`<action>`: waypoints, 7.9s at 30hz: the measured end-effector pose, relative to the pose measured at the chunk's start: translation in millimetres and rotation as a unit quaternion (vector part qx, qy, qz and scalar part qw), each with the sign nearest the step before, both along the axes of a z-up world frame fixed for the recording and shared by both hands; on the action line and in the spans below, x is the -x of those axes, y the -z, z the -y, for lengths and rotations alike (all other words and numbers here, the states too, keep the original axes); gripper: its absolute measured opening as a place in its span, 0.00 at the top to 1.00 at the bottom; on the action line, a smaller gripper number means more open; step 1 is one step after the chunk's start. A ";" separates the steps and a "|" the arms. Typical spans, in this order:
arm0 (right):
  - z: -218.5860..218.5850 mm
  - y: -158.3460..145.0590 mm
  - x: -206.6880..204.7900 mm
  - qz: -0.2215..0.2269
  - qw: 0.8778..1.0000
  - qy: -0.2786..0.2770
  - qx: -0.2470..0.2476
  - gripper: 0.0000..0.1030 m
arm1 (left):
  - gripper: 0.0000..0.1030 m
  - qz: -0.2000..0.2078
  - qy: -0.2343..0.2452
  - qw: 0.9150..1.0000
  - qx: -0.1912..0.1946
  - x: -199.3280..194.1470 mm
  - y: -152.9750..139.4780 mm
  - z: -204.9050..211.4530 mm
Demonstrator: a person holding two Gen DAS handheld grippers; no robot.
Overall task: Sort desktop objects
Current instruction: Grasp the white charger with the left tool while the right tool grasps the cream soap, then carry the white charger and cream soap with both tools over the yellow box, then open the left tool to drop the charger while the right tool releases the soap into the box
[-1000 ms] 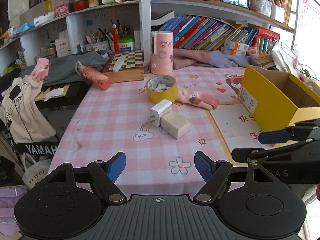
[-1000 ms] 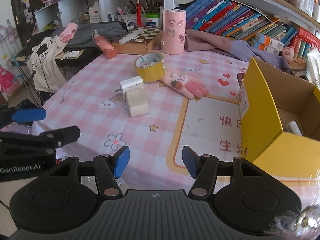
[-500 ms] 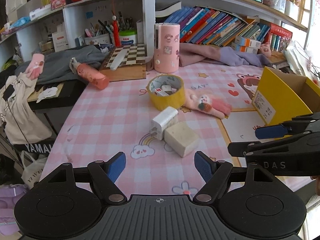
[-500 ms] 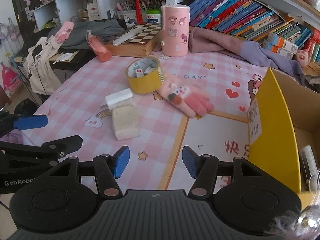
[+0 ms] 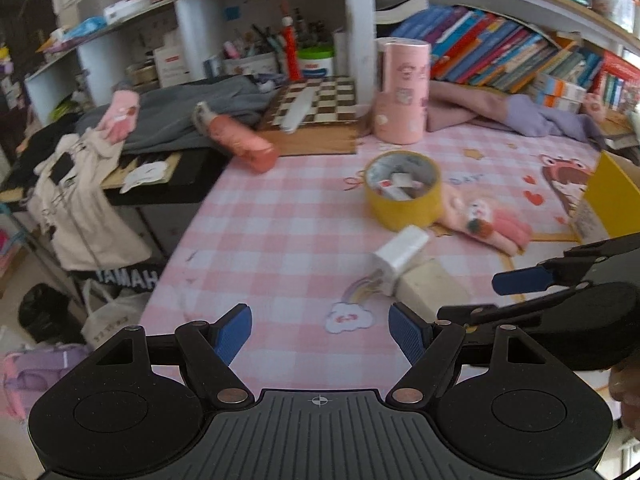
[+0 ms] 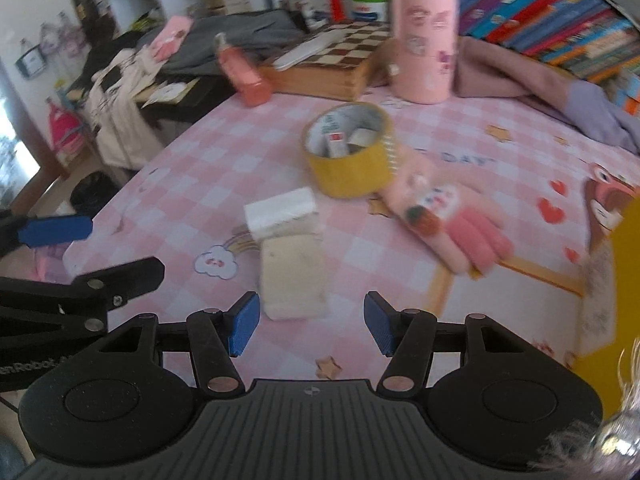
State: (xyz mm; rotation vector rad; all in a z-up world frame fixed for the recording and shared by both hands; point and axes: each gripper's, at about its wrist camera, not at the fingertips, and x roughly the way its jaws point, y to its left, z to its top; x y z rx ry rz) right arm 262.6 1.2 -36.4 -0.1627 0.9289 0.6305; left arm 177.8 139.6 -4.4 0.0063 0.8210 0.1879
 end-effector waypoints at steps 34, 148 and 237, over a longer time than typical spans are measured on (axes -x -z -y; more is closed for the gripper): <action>59.1 -4.4 -40.0 0.010 0.996 0.086 0.008 0.69 | 0.26 -0.023 0.095 0.995 0.006 -98.7 36.2 36.0; 199.6 -37.8 224.1 0.024 0.935 0.353 -0.023 0.72 | 0.76 -0.001 0.406 0.905 0.128 100.2 -23.1 177.3; 320.6 -9.2 -4.4 -0.001 0.989 0.148 0.028 0.69 | 0.68 0.014 0.295 0.955 0.028 -39.4 -9.7 322.6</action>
